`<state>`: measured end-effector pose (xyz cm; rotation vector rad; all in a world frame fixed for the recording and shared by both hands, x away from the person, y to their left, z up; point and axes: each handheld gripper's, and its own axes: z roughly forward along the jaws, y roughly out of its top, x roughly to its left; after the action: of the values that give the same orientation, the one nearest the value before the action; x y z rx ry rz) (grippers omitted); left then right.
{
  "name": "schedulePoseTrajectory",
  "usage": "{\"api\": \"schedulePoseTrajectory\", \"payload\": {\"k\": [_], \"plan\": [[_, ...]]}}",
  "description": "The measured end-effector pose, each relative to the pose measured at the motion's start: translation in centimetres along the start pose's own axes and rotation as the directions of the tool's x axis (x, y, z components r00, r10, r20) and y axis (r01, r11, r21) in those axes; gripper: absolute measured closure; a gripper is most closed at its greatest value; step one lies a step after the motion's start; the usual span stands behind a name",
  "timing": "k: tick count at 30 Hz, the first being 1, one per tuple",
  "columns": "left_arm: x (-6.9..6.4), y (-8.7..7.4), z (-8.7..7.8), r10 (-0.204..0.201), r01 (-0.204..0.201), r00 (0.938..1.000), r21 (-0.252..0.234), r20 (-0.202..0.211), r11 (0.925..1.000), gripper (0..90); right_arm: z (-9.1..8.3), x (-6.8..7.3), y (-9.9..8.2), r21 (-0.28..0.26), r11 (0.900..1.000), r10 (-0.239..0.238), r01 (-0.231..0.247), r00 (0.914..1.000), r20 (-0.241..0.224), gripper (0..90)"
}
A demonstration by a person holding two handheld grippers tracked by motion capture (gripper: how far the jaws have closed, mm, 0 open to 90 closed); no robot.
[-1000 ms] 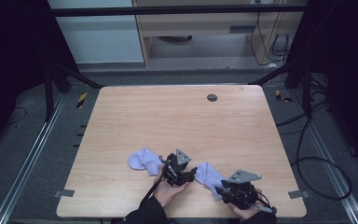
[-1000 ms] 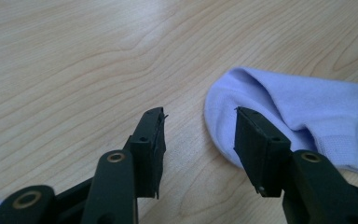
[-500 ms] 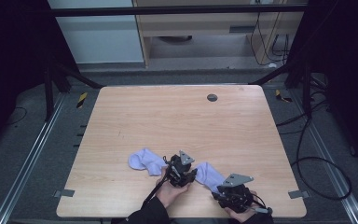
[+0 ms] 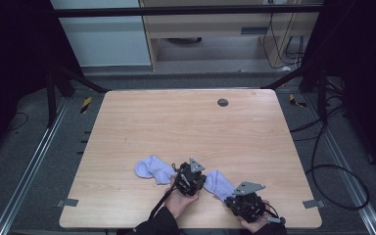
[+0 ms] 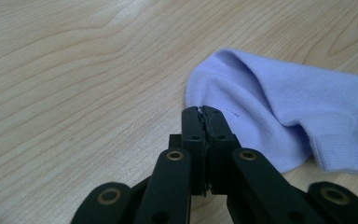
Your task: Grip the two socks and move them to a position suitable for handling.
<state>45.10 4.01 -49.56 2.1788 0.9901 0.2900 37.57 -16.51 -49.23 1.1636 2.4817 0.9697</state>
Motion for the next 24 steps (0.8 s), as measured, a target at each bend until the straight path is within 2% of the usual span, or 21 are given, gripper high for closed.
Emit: {"api": "schedulePoseTrajectory", "payload": {"k": [2,6,9,13,19,24], "plan": [[0.0,0.0,0.0,0.007,-0.007,1.0000,0.002,0.000,1.0000,88.4,-0.2,0.0,0.1,-0.019,0.9998,0.002,-0.002,1.0000,-0.005,84.4],[0.0,0.0,0.0,0.006,-0.006,1.0000,-0.002,0.003,1.0000,88.6,-1.1,-0.2,0.4,-0.094,0.9953,0.021,-0.022,0.9997,-0.012,84.4],[0.0,0.0,0.0,0.006,-0.006,1.0000,-0.005,0.004,1.0000,88.6,-1.6,-0.7,0.7,-0.147,0.9880,0.050,-0.049,0.9987,0.005,84.3],[0.0,0.0,0.0,0.016,-0.016,0.9999,0.000,0.005,0.9999,88.6,-2.0,-1.5,0.8,-0.189,0.9779,0.100,-0.089,0.9940,0.046,84.1],[0.0,0.0,0.0,0.019,-0.019,0.9998,0.000,0.006,0.9998,88.6,-2.4,-3.2,0.8,-0.224,0.9621,0.184,-0.155,0.9763,0.114,83.7],[0.0,0.0,0.0,0.019,-0.019,0.9998,-0.002,0.003,0.9998,88.6,-2.5,-4.6,0.6,-0.212,0.9601,0.222,-0.183,0.9578,0.182,83.2]]}}
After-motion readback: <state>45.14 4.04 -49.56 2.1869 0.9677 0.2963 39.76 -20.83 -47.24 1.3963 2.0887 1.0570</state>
